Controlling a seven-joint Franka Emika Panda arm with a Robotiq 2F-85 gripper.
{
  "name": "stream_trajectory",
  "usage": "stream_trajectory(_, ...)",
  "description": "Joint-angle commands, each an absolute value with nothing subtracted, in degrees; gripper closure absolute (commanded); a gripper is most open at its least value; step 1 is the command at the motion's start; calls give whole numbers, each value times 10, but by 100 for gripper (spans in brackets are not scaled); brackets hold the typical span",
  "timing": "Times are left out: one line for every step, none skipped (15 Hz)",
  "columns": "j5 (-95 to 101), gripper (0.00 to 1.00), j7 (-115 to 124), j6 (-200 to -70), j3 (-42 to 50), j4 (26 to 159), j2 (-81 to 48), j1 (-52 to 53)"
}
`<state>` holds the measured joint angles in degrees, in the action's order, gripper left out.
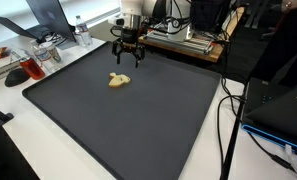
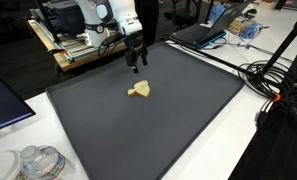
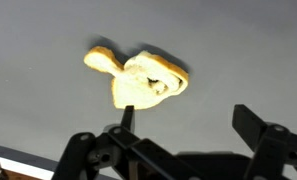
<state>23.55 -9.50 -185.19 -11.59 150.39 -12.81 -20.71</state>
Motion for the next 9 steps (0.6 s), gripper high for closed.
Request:
stream_trajectory(238, 0, -157, -1786, -219, 1443, -173, -315)
stream_trajectory(229, 0, -172, -1758, -232, 1425, -177, -330)
stream_trajectory(220, 0, -191, -1735, -248, 1408, -185, -350)
stream_trajectory(217, 0, -206, -1708, -253, 1392, -188, -361)
stream_trajectory(211, 0, -225, -1688, -265, 1374, -197, -378)
stream_trajectory(206, 0, -245, -1669, -275, 1359, -205, -392)
stream_trajectory(201, 0, -263, -1654, -284, 1344, -213, -403)
stream_trajectory(199, 0, -270, -1639, -287, 1331, -218, -407)
stream_trajectory(196, 0, -279, -1628, -292, 1320, -224, -413)
